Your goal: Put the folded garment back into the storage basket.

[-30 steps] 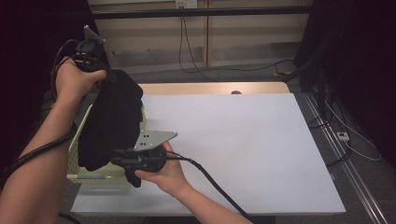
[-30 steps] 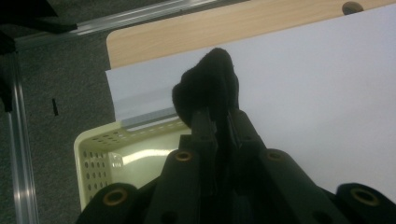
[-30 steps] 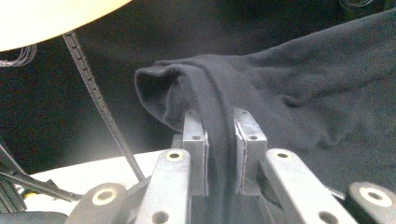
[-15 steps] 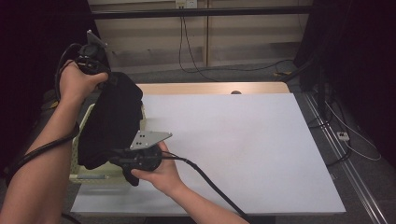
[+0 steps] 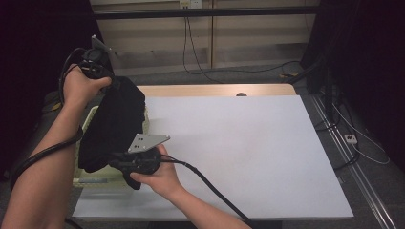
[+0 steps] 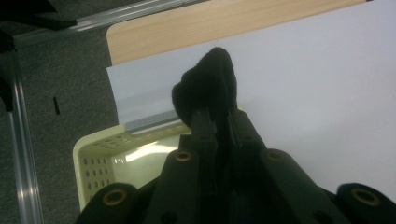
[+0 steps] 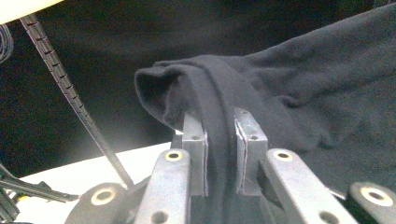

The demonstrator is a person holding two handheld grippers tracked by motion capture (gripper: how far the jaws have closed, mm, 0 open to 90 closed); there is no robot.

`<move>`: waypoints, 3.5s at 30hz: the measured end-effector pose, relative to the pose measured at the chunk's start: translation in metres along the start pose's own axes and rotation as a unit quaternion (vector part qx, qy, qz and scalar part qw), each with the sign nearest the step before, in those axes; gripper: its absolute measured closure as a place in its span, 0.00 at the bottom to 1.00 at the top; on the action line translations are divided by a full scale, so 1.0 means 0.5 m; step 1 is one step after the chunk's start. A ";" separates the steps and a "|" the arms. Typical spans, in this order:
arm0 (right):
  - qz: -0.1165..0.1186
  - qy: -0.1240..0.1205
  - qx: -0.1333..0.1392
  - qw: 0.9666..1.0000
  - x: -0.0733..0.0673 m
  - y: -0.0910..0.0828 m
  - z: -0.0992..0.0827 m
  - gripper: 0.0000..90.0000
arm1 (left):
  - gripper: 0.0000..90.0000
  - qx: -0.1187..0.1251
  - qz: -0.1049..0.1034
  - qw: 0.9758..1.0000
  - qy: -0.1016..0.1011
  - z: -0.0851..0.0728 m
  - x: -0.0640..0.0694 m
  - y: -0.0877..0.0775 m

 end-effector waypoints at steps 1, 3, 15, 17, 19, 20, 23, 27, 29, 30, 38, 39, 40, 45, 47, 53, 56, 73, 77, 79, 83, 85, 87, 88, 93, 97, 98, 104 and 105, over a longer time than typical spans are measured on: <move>-0.002 0.001 -0.001 1.000 0.001 0.001 0.000 0.87 | 0.92 -0.001 0.002 1.000 0.000 -0.001 -0.002 0.000; -0.002 0.002 -0.001 1.000 0.002 0.004 -0.002 0.87 | 0.92 0.001 0.002 1.000 -0.002 -0.002 -0.004 0.002; -0.003 0.006 -0.005 1.000 0.005 0.014 -0.009 0.87 | 0.92 -0.004 0.004 1.000 -0.008 -0.013 -0.017 0.010; -0.003 0.005 -0.008 1.000 0.005 0.016 -0.011 0.87 | 0.92 -0.003 0.005 1.000 -0.006 -0.014 -0.019 0.010; -0.003 0.005 -0.008 1.000 0.005 0.016 -0.011 0.87 | 0.92 -0.002 0.006 1.000 -0.013 -0.014 -0.020 0.011; -0.003 0.005 -0.008 1.000 0.005 0.017 -0.011 0.87 | 0.92 0.001 0.007 1.000 -0.012 -0.014 -0.022 0.010; -0.003 0.007 -0.008 1.000 0.006 0.018 -0.012 0.87 | 0.92 -0.002 0.006 1.000 -0.014 -0.015 -0.024 0.012; -0.004 0.006 -0.011 1.000 0.007 0.022 -0.017 0.87 | 0.92 -0.005 0.009 1.000 -0.013 -0.019 -0.026 0.020; -0.005 0.007 -0.013 1.000 0.008 0.024 -0.019 0.87 | 0.92 -0.007 0.006 1.000 -0.014 -0.020 -0.027 0.023; -0.005 0.006 -0.014 1.000 0.009 0.025 -0.020 0.87 | 0.92 -0.008 0.006 1.000 -0.012 -0.021 -0.028 0.024; -0.003 0.006 -0.016 1.000 0.010 0.029 -0.025 0.87 | 0.92 -0.008 0.009 1.000 -0.020 -0.028 -0.037 0.031; -0.003 0.006 -0.017 1.000 0.010 0.029 -0.025 0.87 | 0.92 -0.011 0.008 1.000 -0.020 -0.030 -0.038 0.032; -0.003 0.008 -0.020 1.000 0.010 0.029 -0.027 0.87 | 0.92 -0.012 0.010 1.000 -0.022 -0.031 -0.040 0.033; -0.003 0.006 -0.021 1.000 0.011 0.033 -0.030 0.87 | 0.92 -0.014 0.009 1.000 -0.021 -0.036 -0.048 0.038; -0.004 0.008 -0.022 1.000 0.011 0.033 -0.031 0.87 | 0.92 -0.011 0.009 1.000 -0.024 -0.037 -0.048 0.040; -0.002 0.011 -0.026 1.000 0.011 0.037 -0.036 0.86 | 0.92 -0.016 0.008 1.000 -0.023 -0.042 -0.052 0.046; 0.000 0.011 -0.028 1.000 0.011 0.038 -0.037 0.86 | 0.92 -0.015 0.008 1.000 -0.027 -0.044 -0.053 0.048; -0.003 0.015 -0.033 0.999 0.017 0.043 -0.044 0.86 | 0.92 -0.017 0.012 0.999 -0.033 -0.053 -0.062 0.060; -0.004 0.014 -0.035 0.999 0.019 0.044 -0.045 0.86 | 0.92 -0.020 0.010 0.999 -0.033 -0.055 -0.063 0.061; -0.002 0.014 -0.037 0.999 0.018 0.045 -0.047 0.86 | 0.92 -0.021 0.012 0.999 -0.033 -0.055 -0.063 0.062; 0.000 0.012 -0.039 0.999 0.017 0.046 -0.049 0.86 | 0.91 -0.021 0.010 0.999 -0.033 -0.056 -0.062 0.063; 0.002 0.011 -0.041 0.999 0.017 0.047 -0.050 0.86 | 0.91 -0.020 0.009 0.999 -0.035 -0.056 -0.062 0.064; 0.003 0.012 -0.043 0.999 0.017 0.047 -0.051 0.86 | 0.91 -0.021 0.011 0.999 -0.036 -0.058 -0.064 0.065; 0.003 0.012 -0.043 0.999 0.018 0.047 -0.052 0.86 | 0.91 -0.021 0.010 0.999 -0.039 -0.059 -0.065 0.066; 0.004 0.017 -0.044 0.999 0.019 0.051 -0.054 0.86 | 0.91 -0.022 0.009 0.999 -0.040 -0.064 -0.070 0.069; 0.003 0.015 -0.047 0.999 0.019 0.054 -0.058 0.86 | 0.91 -0.023 0.007 0.999 -0.045 -0.069 -0.075 0.074; 0.004 0.016 -0.048 0.999 0.018 0.056 -0.059 0.86 | 0.91 -0.023 0.007 0.999 -0.044 -0.071 -0.077 0.074; 0.007 0.013 -0.055 0.998 0.017 0.064 -0.062 0.86 | 0.91 -0.022 0.004 0.998 -0.051 -0.079 -0.090 0.079; 0.008 0.014 -0.056 0.998 0.017 0.066 -0.062 0.86 | 0.91 -0.022 0.004 0.998 -0.052 -0.081 -0.093 0.080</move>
Point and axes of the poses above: each handheld gripper's, and its own axes: y roughly forward along the jaws, z roughly out of its top, x roughly to its right, the point moved 7 cm from there along y, roughly forward along the jaws, and after that the axes turned 4 degrees about -z, right-handed, at the moved point
